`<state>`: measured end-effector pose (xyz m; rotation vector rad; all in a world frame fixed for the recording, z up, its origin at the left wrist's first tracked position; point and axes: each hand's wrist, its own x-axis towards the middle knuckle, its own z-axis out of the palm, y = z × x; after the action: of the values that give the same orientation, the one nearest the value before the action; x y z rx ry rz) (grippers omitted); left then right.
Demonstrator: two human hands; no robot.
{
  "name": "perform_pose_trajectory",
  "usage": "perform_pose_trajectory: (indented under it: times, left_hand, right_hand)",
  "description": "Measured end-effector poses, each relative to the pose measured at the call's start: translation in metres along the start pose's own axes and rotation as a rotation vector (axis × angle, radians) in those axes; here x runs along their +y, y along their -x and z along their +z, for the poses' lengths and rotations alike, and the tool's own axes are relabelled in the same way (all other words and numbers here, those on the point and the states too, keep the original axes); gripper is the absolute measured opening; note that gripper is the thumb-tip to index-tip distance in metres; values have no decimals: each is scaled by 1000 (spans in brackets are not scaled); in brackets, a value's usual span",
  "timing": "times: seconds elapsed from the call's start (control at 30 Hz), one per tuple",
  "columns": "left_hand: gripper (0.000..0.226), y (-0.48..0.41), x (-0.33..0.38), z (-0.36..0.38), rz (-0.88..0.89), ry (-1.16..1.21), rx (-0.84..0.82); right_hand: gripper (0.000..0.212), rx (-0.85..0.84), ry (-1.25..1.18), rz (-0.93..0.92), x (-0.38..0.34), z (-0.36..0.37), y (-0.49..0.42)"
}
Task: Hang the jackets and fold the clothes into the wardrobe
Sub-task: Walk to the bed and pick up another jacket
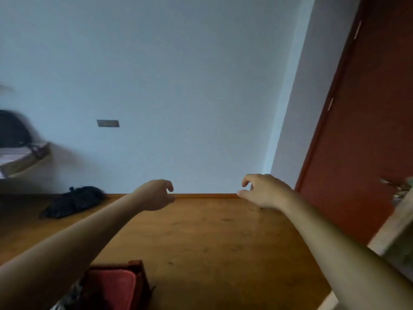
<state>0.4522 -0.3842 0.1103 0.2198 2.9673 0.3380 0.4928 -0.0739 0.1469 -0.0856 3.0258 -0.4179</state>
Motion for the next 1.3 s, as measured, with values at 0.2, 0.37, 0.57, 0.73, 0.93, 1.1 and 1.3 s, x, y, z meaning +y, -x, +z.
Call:
perform_pose_trajectory:
  times: [0.2, 0.37, 0.57, 0.73, 0.93, 1.1, 1.3]
  left_hand:
    - [40, -9, -108, -17, -176, 13, 28]
    - [44, -35, -154, -17, -258, 6, 62]
    - [44, -90, -186, -8, -362, -11, 85]
    - [45, -149, -197, -9, -462, 1, 132]
    - [46, -209, -208, -9, -601, 15, 190]
    - [47, -240, -246, -11, -717, 47, 166]
    - [47, -285, -325, -12, -810, 64, 217]
  right_hand:
    - [44, -75, 40, -118, -84, 46, -79]
    - [41, -92, 75, -191, -114, 68, -143]
    - [40, -111, 87, -292, -126, 92, -235]
    - [46, -107, 76, -389, -129, 93, -325]
    - [48, -104, 112, -513, -140, 91, -422]
    - [47, -177, 88, -587, -175, 105, -493]
    - [48, -226, 122, -709, -249, 150, -580]
